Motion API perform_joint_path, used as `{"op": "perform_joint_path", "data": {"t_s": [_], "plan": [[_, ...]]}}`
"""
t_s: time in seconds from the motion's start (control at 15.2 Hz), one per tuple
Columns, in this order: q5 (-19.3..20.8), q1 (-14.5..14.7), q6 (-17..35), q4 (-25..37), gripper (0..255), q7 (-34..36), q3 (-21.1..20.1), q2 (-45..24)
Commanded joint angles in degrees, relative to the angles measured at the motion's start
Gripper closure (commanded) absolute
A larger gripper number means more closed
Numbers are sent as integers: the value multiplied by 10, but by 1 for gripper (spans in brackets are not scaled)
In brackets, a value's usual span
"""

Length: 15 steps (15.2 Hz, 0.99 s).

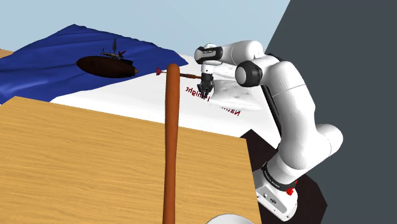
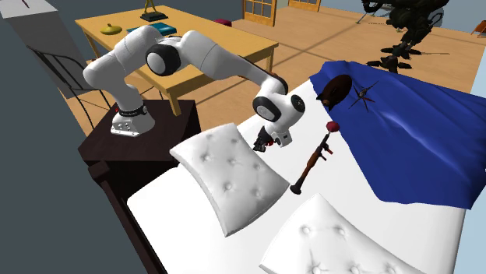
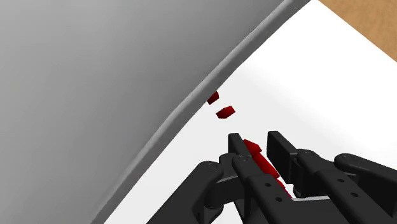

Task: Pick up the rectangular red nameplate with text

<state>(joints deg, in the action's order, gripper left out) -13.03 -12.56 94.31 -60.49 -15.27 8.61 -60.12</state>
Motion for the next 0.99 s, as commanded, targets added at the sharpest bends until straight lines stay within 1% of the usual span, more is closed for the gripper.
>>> {"op": "perform_joint_path", "data": {"t_s": [0.0,0.33,0.92], "plan": [[0,0,1,-1,255,0,0,0],[0,0,2,-3,255,0,0,0],[3,1,-34,-3,255,4,3,36]]}}
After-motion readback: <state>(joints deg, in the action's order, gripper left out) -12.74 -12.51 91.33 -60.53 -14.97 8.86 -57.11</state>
